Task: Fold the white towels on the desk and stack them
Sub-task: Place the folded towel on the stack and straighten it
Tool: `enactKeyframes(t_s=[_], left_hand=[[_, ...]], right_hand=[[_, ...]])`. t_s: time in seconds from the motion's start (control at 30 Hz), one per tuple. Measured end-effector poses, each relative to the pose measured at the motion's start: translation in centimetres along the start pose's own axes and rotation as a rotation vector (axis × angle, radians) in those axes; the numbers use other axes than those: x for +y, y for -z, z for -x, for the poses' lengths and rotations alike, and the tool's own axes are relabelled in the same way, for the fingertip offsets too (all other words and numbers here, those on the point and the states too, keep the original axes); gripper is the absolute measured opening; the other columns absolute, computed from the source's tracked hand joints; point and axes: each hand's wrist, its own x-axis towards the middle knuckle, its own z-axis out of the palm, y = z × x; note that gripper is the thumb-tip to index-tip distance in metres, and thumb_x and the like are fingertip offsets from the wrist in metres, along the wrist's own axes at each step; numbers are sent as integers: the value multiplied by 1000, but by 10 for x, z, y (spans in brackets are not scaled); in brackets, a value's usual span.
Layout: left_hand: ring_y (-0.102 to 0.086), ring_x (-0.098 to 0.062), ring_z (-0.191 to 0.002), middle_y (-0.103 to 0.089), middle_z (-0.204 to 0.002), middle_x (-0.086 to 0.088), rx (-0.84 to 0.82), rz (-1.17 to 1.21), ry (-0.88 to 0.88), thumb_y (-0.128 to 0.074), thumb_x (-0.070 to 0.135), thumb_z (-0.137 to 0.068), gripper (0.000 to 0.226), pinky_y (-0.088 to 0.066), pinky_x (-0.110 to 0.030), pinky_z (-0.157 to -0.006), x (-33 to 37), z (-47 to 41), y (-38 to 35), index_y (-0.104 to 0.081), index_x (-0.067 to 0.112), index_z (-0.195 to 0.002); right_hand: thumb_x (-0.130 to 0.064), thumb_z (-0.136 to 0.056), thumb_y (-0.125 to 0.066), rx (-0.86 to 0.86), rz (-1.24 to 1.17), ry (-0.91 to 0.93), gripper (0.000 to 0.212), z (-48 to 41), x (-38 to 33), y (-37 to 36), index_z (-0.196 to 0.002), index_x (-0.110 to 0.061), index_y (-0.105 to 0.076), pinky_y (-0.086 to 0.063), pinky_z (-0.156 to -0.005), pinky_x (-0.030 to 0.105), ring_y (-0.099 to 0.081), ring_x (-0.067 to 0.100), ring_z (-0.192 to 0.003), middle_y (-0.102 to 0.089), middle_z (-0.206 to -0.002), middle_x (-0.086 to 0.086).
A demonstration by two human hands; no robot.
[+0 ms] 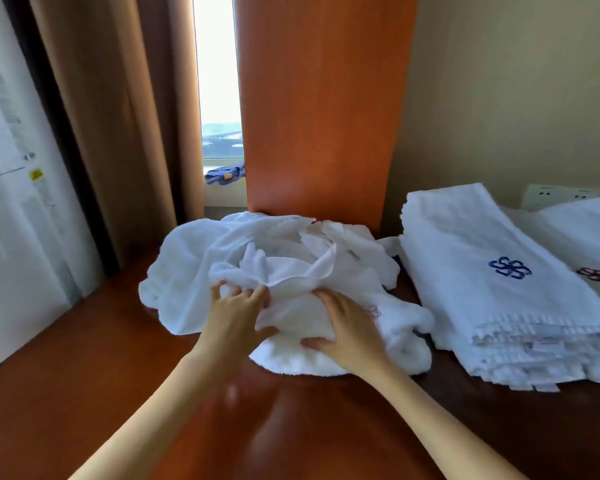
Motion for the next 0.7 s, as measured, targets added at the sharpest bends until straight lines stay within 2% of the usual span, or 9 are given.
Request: enactKeyframes(t_s=[0.07,0.13,0.2,0.27,0.4,0.47,0.53,0.6,0.7], left_hand=[[-62,-22,-99,-68,-93,5,-21,34,44,-70,51,-77,46,-26,-34,-101,4,10,-2,-53,20,-106],[-66,-24,-87,-68,-86,1,13,96,47,-73,38,-74,42,-35,-33,-89,9,23,-7,-52,14,-101],[-65,-24,-66,-66,-72,1,99,176,-25,-79,21,-64,41,-40,-32,-71,11,41,-15,-51,10,-92],[-63,-18,-58,-65,-70,7,183,260,-121,-82,18,-61,49,-43,-28,-66,14,62,-16,-49,14,-97],[-57,-6,-67,-61,-92,12,226,310,-153,-85,32,-67,75,-44,-15,-65,8,93,-7,-46,28,-131],[-55,-9,-72,-51,-113,5,227,391,-58,-85,38,-67,92,-50,-19,-60,3,95,-2,-35,28,-144],[-57,-15,-83,-45,-122,2,124,431,48,-84,46,-66,98,-53,-27,-65,1,90,2,-31,26,-146],[-58,-14,-91,-53,-104,14,-31,382,69,-76,55,-70,72,-46,-25,-71,7,81,4,-44,33,-131],[-58,-16,-65,-59,-67,9,-109,311,-188,-59,46,-80,24,-40,-28,-65,35,74,-10,-56,29,-96]], right_hand=[[-53,-69,-78,214,57,76,84,12,4,-7,-139,-24,-46,-48,-90,34,-53,18,-110,-52,-122,-2],[-40,-61,-88,384,163,171,82,23,7,-12,-132,-26,-50,-52,-77,35,-52,17,-91,-50,-104,-4],[-33,-57,-91,462,258,254,86,30,7,-13,-130,-25,-48,-50,-75,33,-49,17,-84,-50,-94,-3],[-35,-57,-90,508,340,269,88,34,5,-10,-133,-23,-46,-46,-76,32,-49,16,-81,-52,-89,-3],[-42,-61,-86,558,409,186,91,44,5,-2,-139,-24,-43,-31,-77,31,-47,17,-83,-56,-90,0],[-39,-65,-85,557,414,212,87,52,7,1,-139,-26,-41,-31,-76,32,-53,18,-78,-56,-88,-2],[-35,-70,-83,572,421,269,78,62,7,4,-137,-27,-43,-32,-76,32,-54,17,-75,-56,-84,-4],[-33,-76,-76,592,446,335,59,73,7,8,-128,-28,-50,-32,-76,31,-50,15,-75,-55,-80,-7],[-19,-76,-74,503,359,439,23,88,11,10,-96,-22,-62,-35,-71,27,-54,14,-68,-58,-75,-8]])
